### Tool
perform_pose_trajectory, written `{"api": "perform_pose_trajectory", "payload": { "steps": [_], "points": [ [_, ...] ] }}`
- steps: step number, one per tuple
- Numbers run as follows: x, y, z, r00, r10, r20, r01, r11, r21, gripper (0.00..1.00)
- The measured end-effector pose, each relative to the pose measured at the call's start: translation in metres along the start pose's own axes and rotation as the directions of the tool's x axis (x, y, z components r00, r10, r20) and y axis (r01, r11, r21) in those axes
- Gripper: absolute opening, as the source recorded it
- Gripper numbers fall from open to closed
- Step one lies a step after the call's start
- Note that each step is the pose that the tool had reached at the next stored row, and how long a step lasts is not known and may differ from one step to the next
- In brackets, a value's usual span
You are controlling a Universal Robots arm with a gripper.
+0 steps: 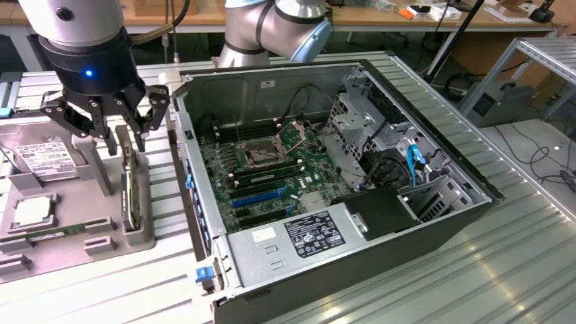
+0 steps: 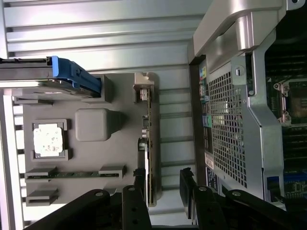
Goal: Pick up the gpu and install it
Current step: 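Pick up the gpu and move the gpu toward the slot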
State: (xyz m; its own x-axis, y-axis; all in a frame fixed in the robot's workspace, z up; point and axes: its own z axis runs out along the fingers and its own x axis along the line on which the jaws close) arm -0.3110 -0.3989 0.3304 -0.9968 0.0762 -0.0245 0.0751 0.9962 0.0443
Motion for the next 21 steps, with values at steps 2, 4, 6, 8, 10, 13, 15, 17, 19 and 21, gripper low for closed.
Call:
{"api": "perform_pose_trajectory", "payload": {
  "steps": [2, 4, 6, 8, 10, 13, 15, 17, 19, 21],
  "points": [
    [0.0, 0.0, 0.0007, 1.0, 0.0, 0.0, 0.0, 1.0, 0.0, 0.42],
    [0.0, -0.0001, 0.0017, 1.0, 0.0, -0.0001, 0.0, 1.0, 0.0, 0.42],
    [0.0001, -0.0001, 0.0029, 1.0, 0.0, 0.0, 0.0, 1.0, 0.0, 0.42],
    [0.0001, -0.0002, 0.0038, 1.0, 0.0, 0.0, 0.0, 1.0, 0.0, 0.42],
    [0.0001, -0.0002, 0.0044, 1.0, 0.0, 0.0, 0.0, 1.0, 0.0, 0.42],
    [0.0001, -0.0002, 0.0053, 1.0, 0.0, 0.0, 0.0, 1.0, 0.0, 0.42],
    [0.0002, -0.0003, 0.0061, 1.0, 0.0, 0.0, 0.0, 1.0, 0.0, 0.42],
    [0.0002, -0.0003, 0.0073, 1.0, 0.0, 0.0, 0.0, 1.0, 0.0, 0.42],
    [0.0002, -0.0004, 0.0085, 1.0, 0.0, -0.0001, 0.0, 1.0, 0.0, 0.42],
    [0.0002, -0.0004, 0.0091, 1.0, 0.0, 0.0, 0.0, 1.0, 0.0, 0.42]
  ]
}}
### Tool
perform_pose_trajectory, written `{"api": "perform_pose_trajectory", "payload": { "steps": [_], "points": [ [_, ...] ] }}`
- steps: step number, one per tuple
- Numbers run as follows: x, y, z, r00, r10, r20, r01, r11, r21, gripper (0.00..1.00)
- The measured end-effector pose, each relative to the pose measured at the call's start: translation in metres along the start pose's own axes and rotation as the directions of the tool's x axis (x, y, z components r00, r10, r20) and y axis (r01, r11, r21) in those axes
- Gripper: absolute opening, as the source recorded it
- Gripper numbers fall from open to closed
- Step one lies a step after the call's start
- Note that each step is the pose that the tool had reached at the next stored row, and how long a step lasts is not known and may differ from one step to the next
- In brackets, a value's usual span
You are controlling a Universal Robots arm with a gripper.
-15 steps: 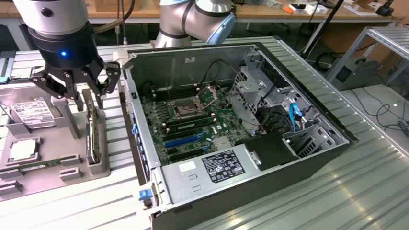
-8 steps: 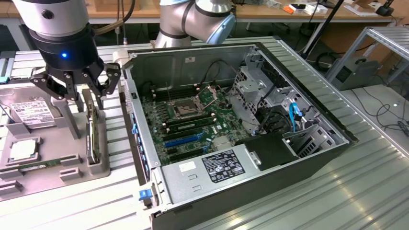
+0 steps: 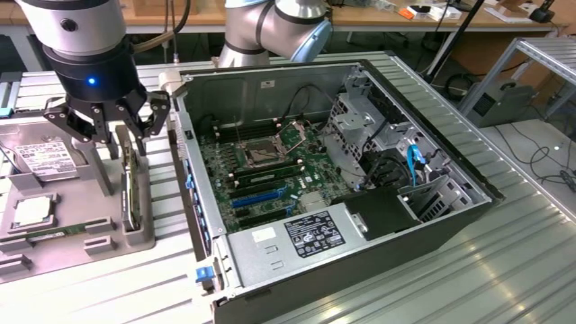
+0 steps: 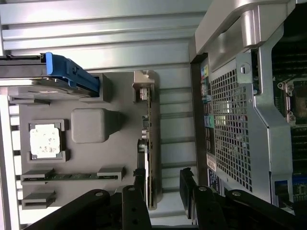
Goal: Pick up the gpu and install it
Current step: 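Pick up the gpu and move the gpu toward the slot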
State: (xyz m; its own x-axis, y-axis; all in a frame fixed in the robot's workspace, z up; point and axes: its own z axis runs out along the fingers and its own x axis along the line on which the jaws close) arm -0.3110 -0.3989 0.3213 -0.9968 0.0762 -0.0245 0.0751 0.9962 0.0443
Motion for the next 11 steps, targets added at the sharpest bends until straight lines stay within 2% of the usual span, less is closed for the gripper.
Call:
{"api": "perform_pose_trajectory", "payload": {
  "steps": [11],
  "points": [
    [0.0002, -0.0002, 0.0043, 1.0, 0.0, -0.0001, 0.0, 1.0, 0.0001, 0.42]
  ]
}}
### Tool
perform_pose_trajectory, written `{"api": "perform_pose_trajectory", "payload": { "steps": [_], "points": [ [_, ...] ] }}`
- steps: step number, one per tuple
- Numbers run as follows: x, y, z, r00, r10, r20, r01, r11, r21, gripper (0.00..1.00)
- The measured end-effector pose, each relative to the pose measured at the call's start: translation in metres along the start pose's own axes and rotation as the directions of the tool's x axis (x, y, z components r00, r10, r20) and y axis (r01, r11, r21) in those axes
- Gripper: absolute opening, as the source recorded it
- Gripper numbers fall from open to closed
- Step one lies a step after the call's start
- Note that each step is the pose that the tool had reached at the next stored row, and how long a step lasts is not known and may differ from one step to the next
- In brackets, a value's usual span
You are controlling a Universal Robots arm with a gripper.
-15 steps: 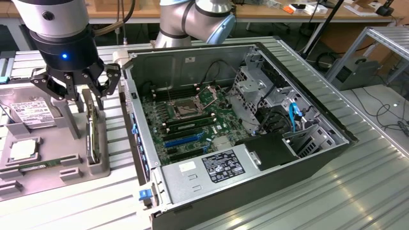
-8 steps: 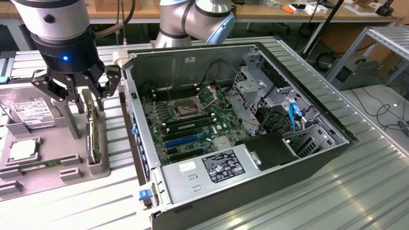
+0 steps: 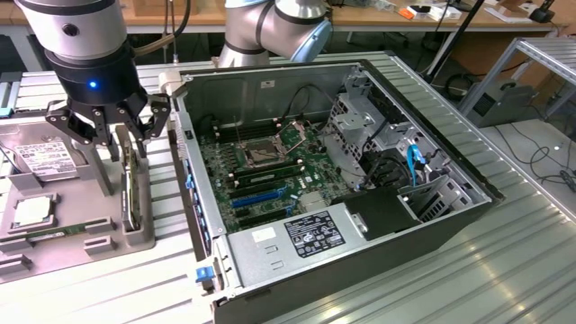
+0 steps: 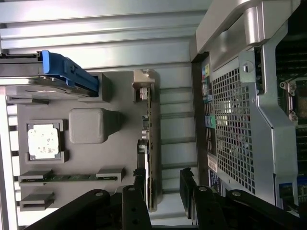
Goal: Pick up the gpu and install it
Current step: 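Pick up the gpu and move the gpu toward the slot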
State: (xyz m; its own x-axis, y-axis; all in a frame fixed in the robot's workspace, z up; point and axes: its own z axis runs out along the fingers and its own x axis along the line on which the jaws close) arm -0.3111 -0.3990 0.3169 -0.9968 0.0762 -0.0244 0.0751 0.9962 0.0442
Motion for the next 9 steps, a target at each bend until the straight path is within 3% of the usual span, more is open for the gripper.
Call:
{"api": "perform_pose_trajectory", "payload": {
  "steps": [9],
  "points": [
    [0.0067, -0.0006, 0.0026, 1.0, 0.0, 0.0001, 0.0, 1.0, -0.0001, 0.42]
  ]
}}
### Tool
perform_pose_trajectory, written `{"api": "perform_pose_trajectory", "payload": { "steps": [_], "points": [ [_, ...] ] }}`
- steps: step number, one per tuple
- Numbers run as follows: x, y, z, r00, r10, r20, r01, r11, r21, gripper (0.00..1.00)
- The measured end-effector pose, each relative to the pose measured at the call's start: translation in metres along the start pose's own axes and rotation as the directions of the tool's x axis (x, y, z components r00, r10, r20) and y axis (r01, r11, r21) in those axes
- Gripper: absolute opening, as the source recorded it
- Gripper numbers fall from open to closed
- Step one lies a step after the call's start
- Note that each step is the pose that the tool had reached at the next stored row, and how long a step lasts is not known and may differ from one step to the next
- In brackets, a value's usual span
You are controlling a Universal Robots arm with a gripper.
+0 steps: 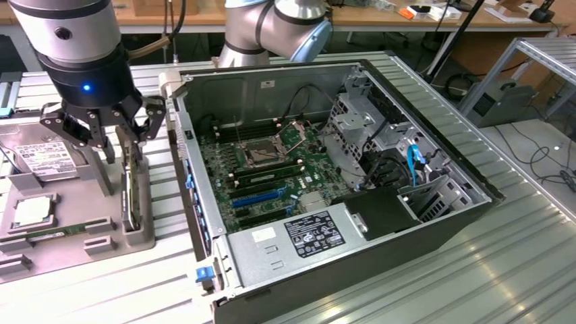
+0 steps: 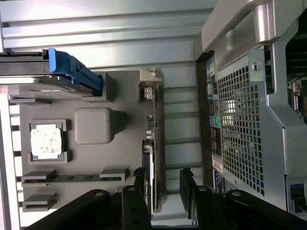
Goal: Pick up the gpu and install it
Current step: 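Pick up the gpu and move the gpu toward the slot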
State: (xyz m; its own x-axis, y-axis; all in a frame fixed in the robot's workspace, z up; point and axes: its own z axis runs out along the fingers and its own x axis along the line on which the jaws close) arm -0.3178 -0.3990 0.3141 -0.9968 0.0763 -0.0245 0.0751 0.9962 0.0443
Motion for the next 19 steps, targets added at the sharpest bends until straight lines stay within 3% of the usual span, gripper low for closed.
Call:
{"api": "perform_pose_trajectory", "payload": {
  "steps": [7, 19],
  "points": [
    [0.008, -0.0007, 0.002, 1.0, 0.0, 0.0001, 0.0, 1.0, -0.0001, 0.42],
    [0.01, -0.0015, 0.0132, 1.0, 0.0, 0.0, 0.0, 1.0, 0.0, 0.42]
  ]
}}
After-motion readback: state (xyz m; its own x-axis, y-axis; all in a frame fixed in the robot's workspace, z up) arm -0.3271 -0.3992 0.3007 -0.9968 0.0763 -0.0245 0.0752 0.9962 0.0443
